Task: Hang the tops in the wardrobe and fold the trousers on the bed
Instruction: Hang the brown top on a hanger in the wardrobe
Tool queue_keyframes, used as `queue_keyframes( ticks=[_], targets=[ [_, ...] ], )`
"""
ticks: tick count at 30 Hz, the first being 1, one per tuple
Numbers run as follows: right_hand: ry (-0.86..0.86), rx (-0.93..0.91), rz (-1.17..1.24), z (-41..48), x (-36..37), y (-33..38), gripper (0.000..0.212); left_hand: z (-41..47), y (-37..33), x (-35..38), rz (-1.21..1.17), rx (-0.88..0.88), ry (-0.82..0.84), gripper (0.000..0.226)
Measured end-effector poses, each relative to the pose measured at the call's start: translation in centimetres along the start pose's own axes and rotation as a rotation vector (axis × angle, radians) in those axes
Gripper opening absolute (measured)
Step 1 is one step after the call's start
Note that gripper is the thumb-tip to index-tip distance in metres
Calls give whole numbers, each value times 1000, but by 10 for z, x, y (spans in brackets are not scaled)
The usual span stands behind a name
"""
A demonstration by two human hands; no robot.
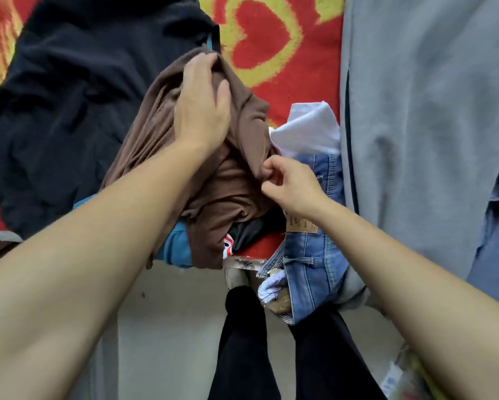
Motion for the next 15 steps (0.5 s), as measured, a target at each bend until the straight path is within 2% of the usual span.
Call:
queue_keyframes(
  ticks=[2, 4, 5, 6, 8, 10, 15],
  targets=[
    [104, -103, -125, -17, 17, 5, 21, 3, -6, 29, 48, 52, 215, 55],
    [214, -169, -209, -32, 40, 6, 22, -12, 6, 61, 240, 27, 469, 61],
    [251, -181, -258, -38, 51, 2, 24, -22, 16, 69, 337, 1, 542, 59],
    [265, -176, -300, -44, 59, -3, 28, -30, 22, 70, 388, -11, 547, 54],
    [217, -127, -312, -54, 64, -16, 44, -40, 23, 57, 343, -6, 419, 36],
    [94, -45, -239, -62, 53, -26, 47, -54, 23, 33, 229, -25, 264, 26],
    [-209, 113, -59, -82, 0, -20, 29, -107, 37, -47, 6, -163, 31, 16]
  ],
)
Point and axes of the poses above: each hand's wrist, its own z-axis towards the middle knuckle, its own x-axis out of the palm, y = z × x, the point moved 10 cm from there along z, towards the middle knuckle, and after that the axes turned 11 degrees about -z, right-handed, at the moved point
